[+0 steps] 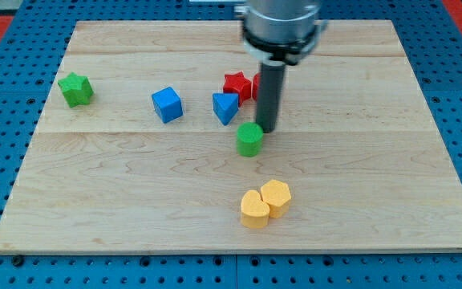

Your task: Slide the green circle closer to the green star

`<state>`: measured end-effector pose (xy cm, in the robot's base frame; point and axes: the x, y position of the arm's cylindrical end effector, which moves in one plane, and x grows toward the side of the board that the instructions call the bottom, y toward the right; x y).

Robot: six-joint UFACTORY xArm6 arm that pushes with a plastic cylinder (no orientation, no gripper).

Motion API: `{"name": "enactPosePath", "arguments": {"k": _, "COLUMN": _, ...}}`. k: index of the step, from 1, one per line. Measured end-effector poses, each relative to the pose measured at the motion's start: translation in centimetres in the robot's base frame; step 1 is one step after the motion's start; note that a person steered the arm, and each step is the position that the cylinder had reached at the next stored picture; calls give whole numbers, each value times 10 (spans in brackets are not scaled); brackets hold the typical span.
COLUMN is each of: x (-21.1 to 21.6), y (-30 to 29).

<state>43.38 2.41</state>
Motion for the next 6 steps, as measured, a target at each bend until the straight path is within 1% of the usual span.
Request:
{"name": "enactPosePath", "arguments": {"k": 1, "x": 11, "y": 1}}
{"name": "enactPosePath", "arguments": {"k": 2, "x": 38, "y": 63}}
{"name": "enactPosePath", "arguments": {"k": 3, "x": 38, "y": 17}}
{"name": "enactPosePath", "arguments": {"k": 4, "x": 33, "y": -74}}
{"name": "enactPosePath", "arguments": {"k": 6, "x": 63, "y": -99}}
